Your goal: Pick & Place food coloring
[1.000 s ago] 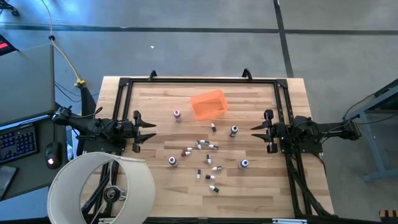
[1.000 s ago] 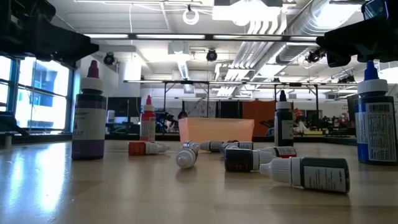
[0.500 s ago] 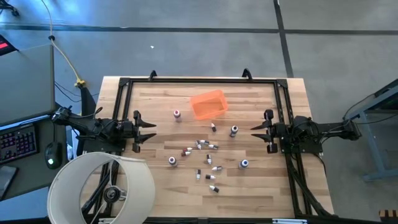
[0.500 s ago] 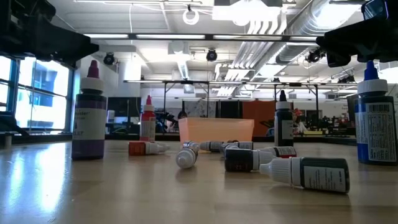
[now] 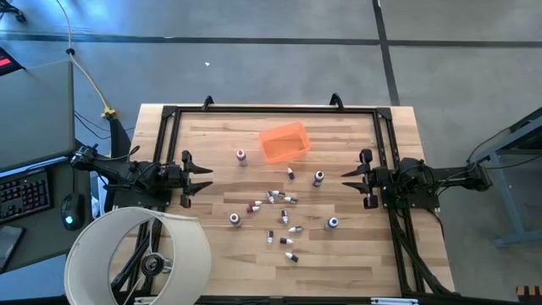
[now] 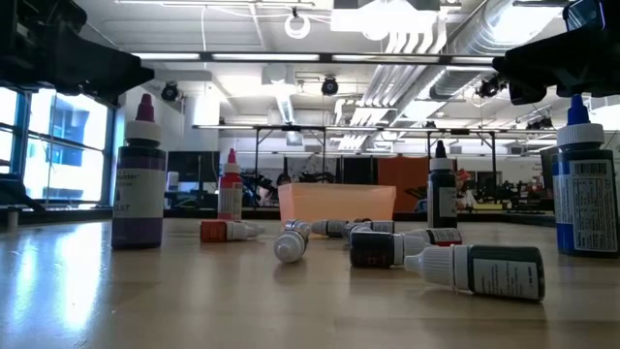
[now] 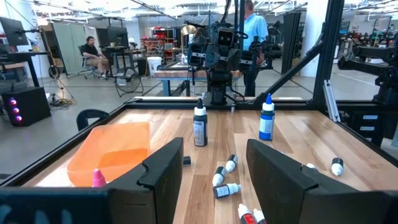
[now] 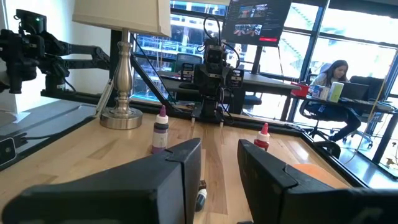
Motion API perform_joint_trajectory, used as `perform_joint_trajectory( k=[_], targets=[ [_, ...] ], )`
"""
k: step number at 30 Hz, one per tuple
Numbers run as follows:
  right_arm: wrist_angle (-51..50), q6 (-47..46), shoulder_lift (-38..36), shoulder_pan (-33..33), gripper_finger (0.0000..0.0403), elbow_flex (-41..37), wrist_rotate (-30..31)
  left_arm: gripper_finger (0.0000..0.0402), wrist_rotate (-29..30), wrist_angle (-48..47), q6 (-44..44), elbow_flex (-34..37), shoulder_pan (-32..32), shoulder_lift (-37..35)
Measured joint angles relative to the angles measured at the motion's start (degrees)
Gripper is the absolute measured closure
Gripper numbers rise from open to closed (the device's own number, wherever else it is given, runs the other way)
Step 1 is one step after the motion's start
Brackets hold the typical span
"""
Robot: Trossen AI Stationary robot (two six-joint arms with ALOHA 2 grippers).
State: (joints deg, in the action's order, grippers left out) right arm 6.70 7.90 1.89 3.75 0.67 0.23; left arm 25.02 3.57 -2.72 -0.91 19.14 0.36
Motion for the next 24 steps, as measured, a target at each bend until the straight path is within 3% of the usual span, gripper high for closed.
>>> perform_joint_trajectory(
  k=[9,13,19,24],
  targets=[
    [0.32,0.02,0.02,-0.02,0.0304,0.0,0.0,0.0227,-0.26,1.03,0.16,0.02,0.0,0.01],
    [1.45,0.49,0.0,-0.02,0.0304,0.0,0.05,0.0227,0.1,-0.08,4.26,0.02,0.0,0.03],
    [9.05,4.8,0.02,0.0,0.0304,-0.02,2.38,0.0227,0.96,3.31,4.54,0.01,0.0,0.27],
    [14.91,10.87,0.0,0.0,0.0304,-0.01,4.15,0.0227,-4.56,3.73,4.66,0.02,0.0,0.26]
  ],
)
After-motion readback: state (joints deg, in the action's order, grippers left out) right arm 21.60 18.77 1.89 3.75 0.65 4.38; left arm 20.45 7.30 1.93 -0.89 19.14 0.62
